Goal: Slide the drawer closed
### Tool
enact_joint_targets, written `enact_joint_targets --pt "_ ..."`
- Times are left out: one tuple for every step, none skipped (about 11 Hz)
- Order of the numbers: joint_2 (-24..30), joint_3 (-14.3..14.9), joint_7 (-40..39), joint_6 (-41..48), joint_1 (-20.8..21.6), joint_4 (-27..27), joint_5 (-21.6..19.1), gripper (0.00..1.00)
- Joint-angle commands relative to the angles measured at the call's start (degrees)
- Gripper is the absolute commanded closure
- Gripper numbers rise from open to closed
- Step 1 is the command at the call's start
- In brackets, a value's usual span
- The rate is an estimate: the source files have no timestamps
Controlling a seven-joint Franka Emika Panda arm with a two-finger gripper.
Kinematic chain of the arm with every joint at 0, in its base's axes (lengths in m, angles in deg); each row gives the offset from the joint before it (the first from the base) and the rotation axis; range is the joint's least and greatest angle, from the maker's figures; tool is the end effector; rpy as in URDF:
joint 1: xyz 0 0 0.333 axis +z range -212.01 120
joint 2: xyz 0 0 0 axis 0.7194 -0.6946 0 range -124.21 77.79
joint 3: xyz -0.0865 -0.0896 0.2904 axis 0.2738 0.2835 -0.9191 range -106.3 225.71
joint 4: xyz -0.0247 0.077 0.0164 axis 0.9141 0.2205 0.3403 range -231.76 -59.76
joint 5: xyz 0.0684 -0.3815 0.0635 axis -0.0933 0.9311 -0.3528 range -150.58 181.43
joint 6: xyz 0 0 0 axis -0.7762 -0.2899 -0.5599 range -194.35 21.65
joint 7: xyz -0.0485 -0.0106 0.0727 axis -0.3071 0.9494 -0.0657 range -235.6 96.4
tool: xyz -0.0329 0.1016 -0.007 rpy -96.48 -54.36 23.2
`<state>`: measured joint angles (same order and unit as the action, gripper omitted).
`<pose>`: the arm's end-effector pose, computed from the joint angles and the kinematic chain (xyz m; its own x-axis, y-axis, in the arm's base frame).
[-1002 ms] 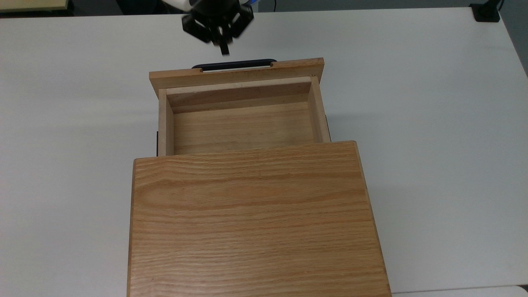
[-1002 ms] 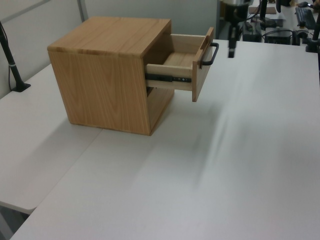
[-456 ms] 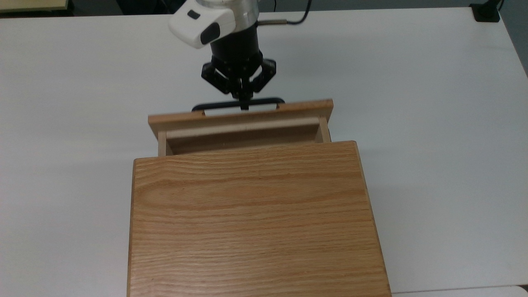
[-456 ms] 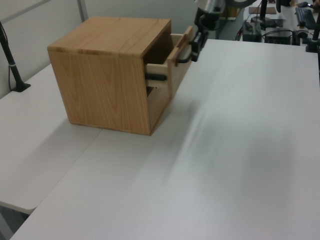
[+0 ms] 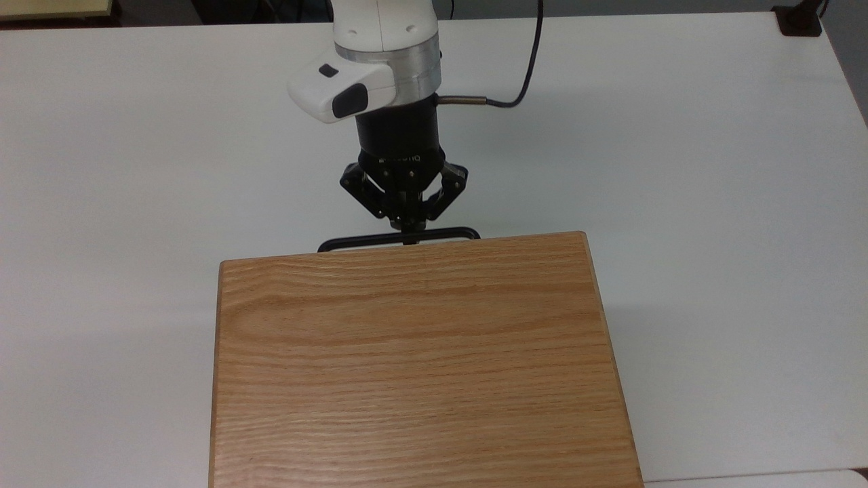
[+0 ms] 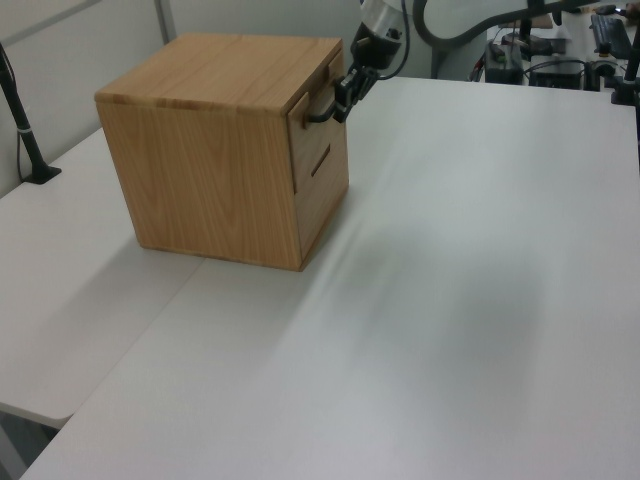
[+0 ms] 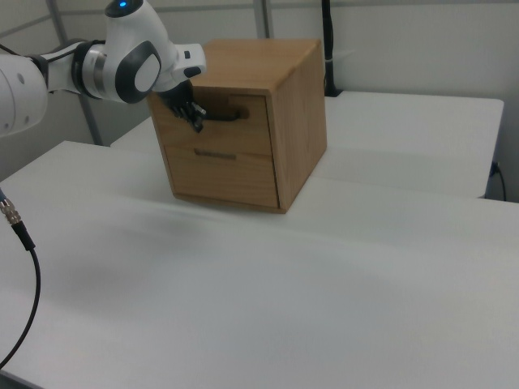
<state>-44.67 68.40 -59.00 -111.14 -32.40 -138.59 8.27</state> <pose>0.7071 0.0818 0.5303 0.8823 -0.1560 0.4440 -0.0985 -0.9838 -0.1499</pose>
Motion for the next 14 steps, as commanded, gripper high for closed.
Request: enact_joint_targets --pt "-2.96 0.45 4.16 -7.41 1.07 2.76 -0.58 1.00" --pt "-2.97 0.45 4.25 -7.43 1.07 2.76 -0.49 1.00" --pt "-2.71 0.45 4.08 -7.34 1.07 2.59 -0.14 1.00" --pt "-1.49 0.45 3.55 -6.73 1.07 2.24 0.99 1.00" --pt "1.05 0.36 2.76 -4.37 0.98 -0.03 1.70 1.00" --pt "3.77 0.36 -0.72 1.31 0.81 -1.53 1.79 1.00" --pt "5.62 0.36 -5.81 9.80 0.63 -1.54 1.71 1.00" --pt "7.64 0.36 -9.34 17.46 0.37 -1.63 1.62 1.00" --pt "9.93 0.45 -10.68 23.02 0.37 -3.20 1.79 0.98" --pt "13.17 0.45 -11.73 26.29 0.02 -5.82 1.97 0.94" --pt "17.29 0.54 -12.27 28.24 -0.33 -9.68 3.45 0.82" --pt "21.33 0.62 -12.27 30.00 -0.77 -13.28 4.94 0.50" --pt "24.16 0.89 -12.27 32.54 -1.82 -14.97 5.22 0.00" --pt "25.49 0.98 -12.27 35.17 -3.14 -15.08 5.48 0.00"
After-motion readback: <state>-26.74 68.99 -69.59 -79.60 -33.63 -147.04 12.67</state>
